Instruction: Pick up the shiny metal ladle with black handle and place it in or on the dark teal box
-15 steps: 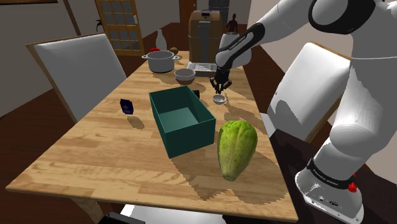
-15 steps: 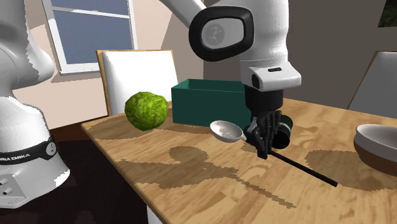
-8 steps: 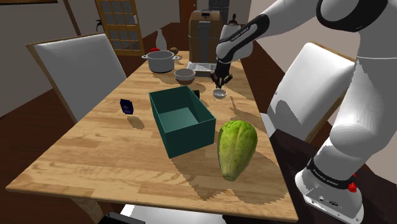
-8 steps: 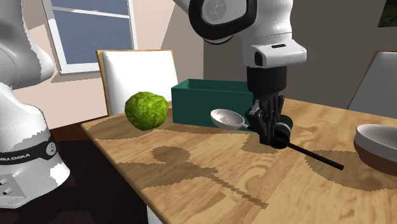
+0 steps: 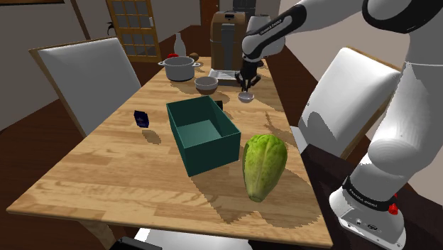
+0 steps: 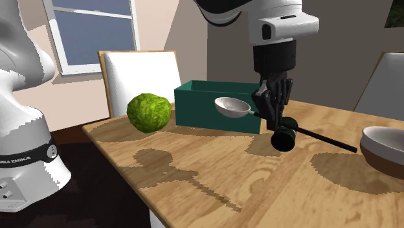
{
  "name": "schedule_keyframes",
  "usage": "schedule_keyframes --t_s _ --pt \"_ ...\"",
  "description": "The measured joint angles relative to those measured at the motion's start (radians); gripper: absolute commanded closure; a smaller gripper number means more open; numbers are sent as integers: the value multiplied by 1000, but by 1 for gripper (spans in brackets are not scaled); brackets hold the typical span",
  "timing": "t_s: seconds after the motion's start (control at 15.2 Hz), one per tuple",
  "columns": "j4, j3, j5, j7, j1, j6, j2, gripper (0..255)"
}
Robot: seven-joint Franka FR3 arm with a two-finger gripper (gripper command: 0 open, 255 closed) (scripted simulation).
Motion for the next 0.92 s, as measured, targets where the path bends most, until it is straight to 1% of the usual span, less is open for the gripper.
schedule_keyframes --t_s 0.92 --pt "102 -1 -2 0 -1 -172 -70 255"
